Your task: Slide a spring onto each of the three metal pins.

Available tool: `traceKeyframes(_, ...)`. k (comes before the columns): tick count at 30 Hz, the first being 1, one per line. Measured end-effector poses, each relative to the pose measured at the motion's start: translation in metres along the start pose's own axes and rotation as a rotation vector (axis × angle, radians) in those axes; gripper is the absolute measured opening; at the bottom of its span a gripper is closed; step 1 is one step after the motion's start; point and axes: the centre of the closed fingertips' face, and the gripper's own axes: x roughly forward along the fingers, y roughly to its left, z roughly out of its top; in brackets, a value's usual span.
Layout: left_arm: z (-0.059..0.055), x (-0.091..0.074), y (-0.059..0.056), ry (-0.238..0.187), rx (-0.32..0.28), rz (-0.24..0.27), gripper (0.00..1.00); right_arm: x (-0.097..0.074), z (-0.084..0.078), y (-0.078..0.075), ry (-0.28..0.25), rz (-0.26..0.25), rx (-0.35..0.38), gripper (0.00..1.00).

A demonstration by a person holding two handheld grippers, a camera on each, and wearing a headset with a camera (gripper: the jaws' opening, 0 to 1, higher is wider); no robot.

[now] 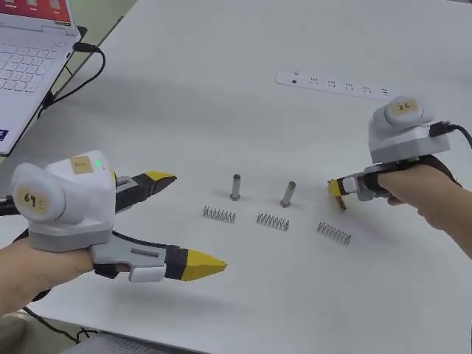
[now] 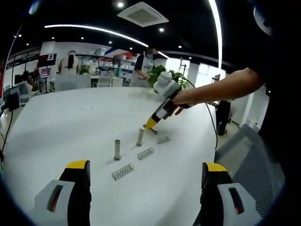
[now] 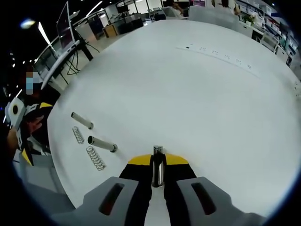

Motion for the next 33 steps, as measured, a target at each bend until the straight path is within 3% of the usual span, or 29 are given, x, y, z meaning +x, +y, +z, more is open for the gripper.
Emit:
traceKeyframes(19, 0.000, -0.002, -0.003, -0.001, 0.004, 0.001, 0.96, -0.016, 0.002, -0.001, -0.111, 0.008, -0.027, 0.05)
traceKeyframes(33, 0.001, -0.001, -0.004, -0.003, 0.010, 0.000, 0.96, -0.017, 0.003, 0.001, -0.134, 0.005, -0.055, 0.05)
